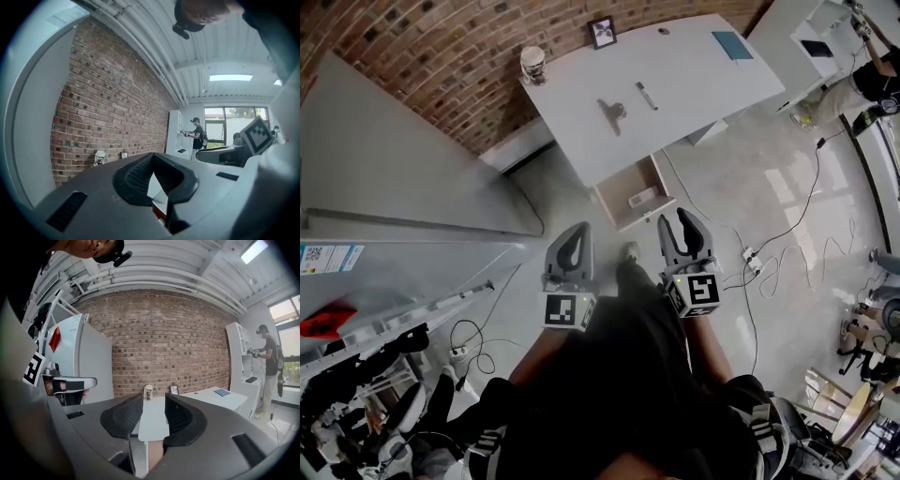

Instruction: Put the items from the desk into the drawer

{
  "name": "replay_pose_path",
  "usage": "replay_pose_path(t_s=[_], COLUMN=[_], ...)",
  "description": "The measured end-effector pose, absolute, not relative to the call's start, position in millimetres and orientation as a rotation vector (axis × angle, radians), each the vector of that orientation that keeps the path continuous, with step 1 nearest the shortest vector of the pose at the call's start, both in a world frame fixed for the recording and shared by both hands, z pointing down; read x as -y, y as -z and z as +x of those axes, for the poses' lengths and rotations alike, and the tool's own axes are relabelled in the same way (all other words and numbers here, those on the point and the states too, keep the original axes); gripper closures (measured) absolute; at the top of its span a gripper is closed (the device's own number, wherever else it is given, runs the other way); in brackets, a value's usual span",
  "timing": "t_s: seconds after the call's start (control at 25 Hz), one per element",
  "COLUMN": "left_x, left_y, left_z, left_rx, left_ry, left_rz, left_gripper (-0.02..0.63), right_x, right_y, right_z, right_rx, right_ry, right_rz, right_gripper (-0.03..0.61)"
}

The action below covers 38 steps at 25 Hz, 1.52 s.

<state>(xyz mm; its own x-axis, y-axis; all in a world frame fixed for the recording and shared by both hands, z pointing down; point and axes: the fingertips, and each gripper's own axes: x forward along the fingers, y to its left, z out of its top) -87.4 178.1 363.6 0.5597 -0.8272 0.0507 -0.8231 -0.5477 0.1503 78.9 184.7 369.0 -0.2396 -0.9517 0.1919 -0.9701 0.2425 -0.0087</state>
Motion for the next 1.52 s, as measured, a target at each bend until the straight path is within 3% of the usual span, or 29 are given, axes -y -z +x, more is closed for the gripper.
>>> replay_pose_path(t_s=[0.72,1.52], left_x=[-70.3,73.6], left_y=[-352.6,-381.0], left_z=[3.3,-6.3], left_rx=[1.562,1.507], left_ry=[-0.012,-0.037], left_rz=[2.521,2.491], left_gripper=[0.614,0.614], right_x=[-22.0,147.6], right_y=[-380.7,-474.4], right_z=[174.4,187.8], right_rx=[2.437,2.297], right_ry=[-0.207,-0.427], right_rz=[1.645,1.613], right_gripper=[0.449,0.449])
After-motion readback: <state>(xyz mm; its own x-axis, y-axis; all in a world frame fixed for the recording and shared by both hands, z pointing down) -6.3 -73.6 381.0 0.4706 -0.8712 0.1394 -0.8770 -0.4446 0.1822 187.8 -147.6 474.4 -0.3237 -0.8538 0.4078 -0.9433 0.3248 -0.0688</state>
